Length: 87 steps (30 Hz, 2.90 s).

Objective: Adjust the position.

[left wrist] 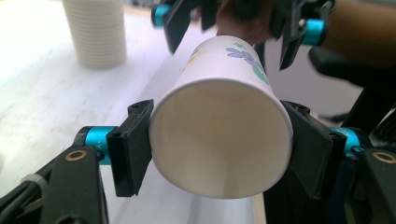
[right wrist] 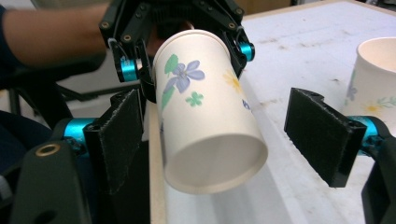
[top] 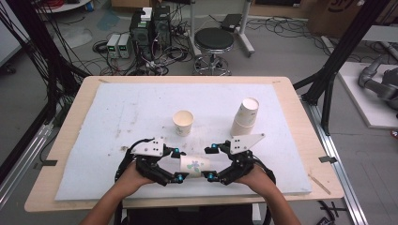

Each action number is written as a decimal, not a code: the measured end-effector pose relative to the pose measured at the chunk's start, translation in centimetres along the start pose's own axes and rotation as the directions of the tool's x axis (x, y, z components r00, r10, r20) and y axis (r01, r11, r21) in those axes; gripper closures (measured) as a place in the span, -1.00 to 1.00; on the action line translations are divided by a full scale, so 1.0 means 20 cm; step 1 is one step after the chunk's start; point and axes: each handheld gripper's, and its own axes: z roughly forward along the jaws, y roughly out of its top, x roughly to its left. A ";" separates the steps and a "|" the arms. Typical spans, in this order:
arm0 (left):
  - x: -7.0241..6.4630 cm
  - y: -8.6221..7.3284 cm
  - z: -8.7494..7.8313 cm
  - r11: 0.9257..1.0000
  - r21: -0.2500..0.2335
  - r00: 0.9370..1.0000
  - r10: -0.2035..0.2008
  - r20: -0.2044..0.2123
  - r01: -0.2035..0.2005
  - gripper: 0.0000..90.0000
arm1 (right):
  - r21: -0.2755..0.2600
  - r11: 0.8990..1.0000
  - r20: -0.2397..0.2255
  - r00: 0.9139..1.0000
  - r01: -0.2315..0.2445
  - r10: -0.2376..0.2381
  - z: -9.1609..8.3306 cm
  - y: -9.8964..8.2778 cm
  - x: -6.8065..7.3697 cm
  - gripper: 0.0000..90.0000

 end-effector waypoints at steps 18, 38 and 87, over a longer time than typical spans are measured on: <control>0.01 0.17 0.02 0.952 0.295 0.993 0.106 -0.053 -0.086 -0.33 | 0.312 0.928 0.058 0.971 0.201 -0.230 0.13 0.14 0.04 -0.55; 0.01 0.23 0.06 0.907 0.409 0.990 0.131 -0.052 -0.098 -0.32 | 0.480 0.838 0.038 0.948 0.259 -0.315 0.27 0.18 0.04 -0.46; 0.08 -0.15 -0.23 0.989 -0.135 0.957 -0.099 -0.273 0.064 -0.61 | 0.278 0.951 0.166 0.969 0.132 -0.183 -0.01 -0.07 -0.01 -0.19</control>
